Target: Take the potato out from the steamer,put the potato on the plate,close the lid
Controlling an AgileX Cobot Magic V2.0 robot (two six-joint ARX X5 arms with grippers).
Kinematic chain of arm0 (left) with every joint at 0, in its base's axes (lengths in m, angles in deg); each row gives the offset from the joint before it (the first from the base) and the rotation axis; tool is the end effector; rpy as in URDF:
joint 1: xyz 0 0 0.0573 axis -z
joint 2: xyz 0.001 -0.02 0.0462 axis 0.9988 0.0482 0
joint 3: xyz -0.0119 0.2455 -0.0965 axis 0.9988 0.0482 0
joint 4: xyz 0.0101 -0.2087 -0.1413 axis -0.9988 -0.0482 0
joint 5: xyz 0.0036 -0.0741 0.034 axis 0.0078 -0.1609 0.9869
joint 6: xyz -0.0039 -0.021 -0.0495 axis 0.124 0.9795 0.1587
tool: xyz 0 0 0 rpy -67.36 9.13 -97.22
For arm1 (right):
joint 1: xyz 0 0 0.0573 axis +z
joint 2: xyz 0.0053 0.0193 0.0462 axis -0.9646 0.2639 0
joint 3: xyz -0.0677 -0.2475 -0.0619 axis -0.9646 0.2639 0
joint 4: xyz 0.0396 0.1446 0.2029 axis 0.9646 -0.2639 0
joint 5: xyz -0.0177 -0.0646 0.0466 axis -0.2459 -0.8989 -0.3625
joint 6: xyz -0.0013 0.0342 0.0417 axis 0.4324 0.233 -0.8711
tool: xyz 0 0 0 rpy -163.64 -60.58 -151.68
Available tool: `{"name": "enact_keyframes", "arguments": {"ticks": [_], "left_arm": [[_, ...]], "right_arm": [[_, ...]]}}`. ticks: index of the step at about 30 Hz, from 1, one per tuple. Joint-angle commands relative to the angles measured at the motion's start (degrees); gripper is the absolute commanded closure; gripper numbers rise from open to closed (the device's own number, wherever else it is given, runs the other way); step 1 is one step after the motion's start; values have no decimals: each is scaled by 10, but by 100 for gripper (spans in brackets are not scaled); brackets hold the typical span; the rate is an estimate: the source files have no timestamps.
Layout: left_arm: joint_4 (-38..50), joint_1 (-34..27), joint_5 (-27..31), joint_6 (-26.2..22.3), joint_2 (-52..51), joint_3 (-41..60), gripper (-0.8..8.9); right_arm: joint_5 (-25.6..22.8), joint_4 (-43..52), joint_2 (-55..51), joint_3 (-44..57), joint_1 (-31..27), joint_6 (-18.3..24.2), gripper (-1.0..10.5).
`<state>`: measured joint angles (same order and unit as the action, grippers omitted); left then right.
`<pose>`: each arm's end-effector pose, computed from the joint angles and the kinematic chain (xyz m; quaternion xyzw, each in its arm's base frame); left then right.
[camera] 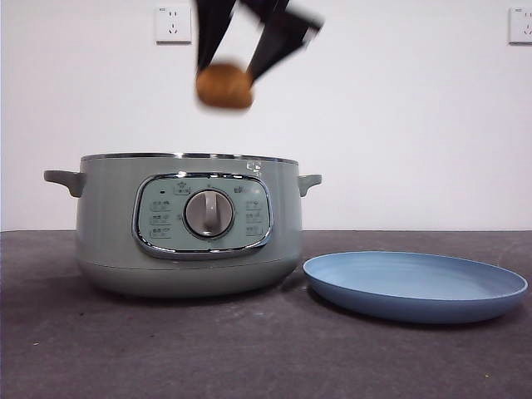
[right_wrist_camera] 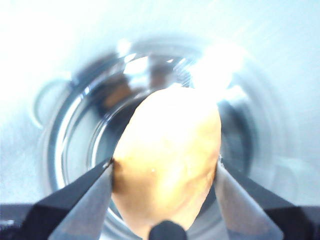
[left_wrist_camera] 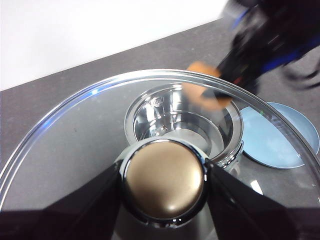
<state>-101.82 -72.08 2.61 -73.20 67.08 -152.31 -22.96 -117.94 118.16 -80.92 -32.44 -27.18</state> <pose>0.0766 -0.0245 0.4467 0.0774 0.2105 -0.2034 0.9531 0.2955 0.2670 0.3627 -0.1328 0.3493 0.3148 0.8725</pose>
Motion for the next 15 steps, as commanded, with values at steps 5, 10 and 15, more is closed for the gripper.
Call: {"name": "enact_keyframes", "arguments": {"ticks": [5,10,15], "left_arm": [[46,-1,-40,-3,12,-9,822],[53,-1,-52,-5,28,-9,822],[54,-1,-53,-17,43,-9,822]], "right_arm": [[-14,-70,-100,1,-32,12,960],[-14,-127,-143,2,-74,11,961],[-12,-176,-150,10,-116,19,961]]}}
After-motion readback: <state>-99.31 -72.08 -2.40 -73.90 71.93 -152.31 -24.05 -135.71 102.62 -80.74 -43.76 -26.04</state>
